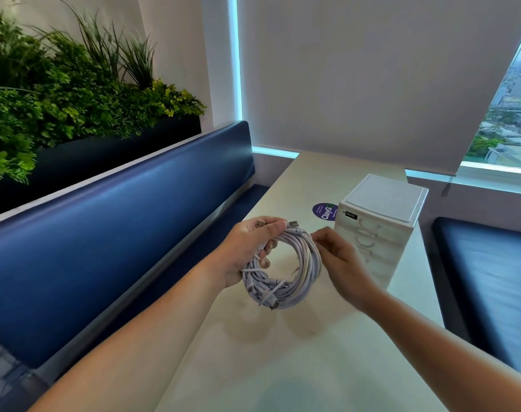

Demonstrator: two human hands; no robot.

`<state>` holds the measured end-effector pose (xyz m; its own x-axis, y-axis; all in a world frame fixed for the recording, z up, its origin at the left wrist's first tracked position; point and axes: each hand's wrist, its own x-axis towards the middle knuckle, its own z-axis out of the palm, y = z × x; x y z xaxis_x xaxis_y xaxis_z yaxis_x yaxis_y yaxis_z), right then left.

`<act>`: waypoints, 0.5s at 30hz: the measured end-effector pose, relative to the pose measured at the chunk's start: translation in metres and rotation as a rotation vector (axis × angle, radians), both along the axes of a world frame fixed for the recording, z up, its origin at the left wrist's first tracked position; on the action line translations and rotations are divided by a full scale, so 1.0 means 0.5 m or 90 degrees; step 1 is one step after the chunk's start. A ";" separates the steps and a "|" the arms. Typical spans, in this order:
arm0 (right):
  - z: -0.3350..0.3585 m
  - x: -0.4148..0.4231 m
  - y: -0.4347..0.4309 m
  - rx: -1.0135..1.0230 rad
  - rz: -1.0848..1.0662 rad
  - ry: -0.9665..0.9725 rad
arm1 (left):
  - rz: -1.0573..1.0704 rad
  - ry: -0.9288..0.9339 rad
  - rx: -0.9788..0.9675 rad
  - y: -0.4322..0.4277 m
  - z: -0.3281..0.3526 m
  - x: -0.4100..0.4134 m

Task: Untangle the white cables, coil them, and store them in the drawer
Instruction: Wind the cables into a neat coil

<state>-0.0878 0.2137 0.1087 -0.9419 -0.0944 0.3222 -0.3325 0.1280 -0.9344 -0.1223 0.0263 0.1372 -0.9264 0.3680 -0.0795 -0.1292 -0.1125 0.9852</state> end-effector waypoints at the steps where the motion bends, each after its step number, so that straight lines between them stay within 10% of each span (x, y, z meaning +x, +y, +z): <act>1: -0.003 0.007 -0.008 -0.036 0.004 -0.029 | 0.023 -0.006 0.007 0.002 -0.005 -0.003; 15: 0.016 0.015 -0.015 -0.186 0.078 -0.325 | 0.010 0.085 -0.135 0.007 -0.039 -0.003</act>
<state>-0.0802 0.2064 0.1167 -0.9722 -0.1885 -0.1392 0.1718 -0.1690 -0.9705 -0.1238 0.0300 0.1179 -0.9391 0.3422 -0.0303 0.0033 0.0974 0.9952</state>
